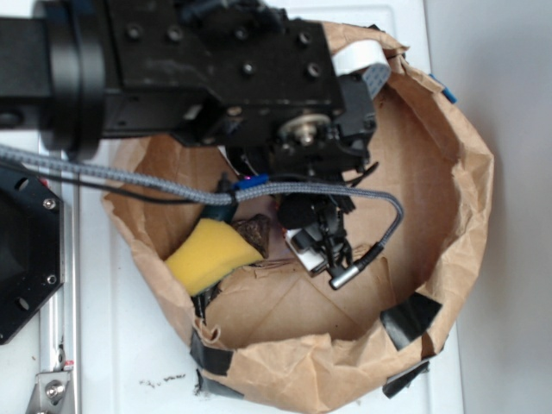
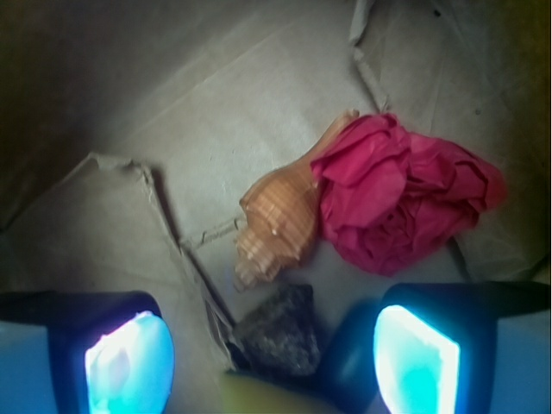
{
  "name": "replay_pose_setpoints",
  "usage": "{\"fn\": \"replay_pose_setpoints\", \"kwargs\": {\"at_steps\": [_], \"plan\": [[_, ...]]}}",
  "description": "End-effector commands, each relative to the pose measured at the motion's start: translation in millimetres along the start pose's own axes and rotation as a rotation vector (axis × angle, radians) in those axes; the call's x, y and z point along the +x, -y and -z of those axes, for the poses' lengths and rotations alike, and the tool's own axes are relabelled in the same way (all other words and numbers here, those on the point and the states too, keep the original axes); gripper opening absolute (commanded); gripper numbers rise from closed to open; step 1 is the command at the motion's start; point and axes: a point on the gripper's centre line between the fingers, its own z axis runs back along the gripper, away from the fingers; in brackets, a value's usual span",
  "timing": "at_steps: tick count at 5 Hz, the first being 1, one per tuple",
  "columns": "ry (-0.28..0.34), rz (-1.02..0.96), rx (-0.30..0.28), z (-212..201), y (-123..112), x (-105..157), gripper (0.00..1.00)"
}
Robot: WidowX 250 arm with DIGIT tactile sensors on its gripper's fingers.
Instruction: Grab the green sponge.
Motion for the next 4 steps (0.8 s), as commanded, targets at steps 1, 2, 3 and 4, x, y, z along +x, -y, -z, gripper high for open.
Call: {"fn": "replay_pose_setpoints", "kwargs": {"at_steps": [1,2,3,4], "plan": [[0.061,0.085,-0.002,-3.6,4.5,-5.5,1.00],[0.043,0.073,0.002,5.4,4.9,-15.5,1.00],[0.013,0.078,-0.023,10.6,8.7,-28.2,1.00],[-0.005,0.047,-0.062,22.6,16.9,-36.8,1.00]]}}
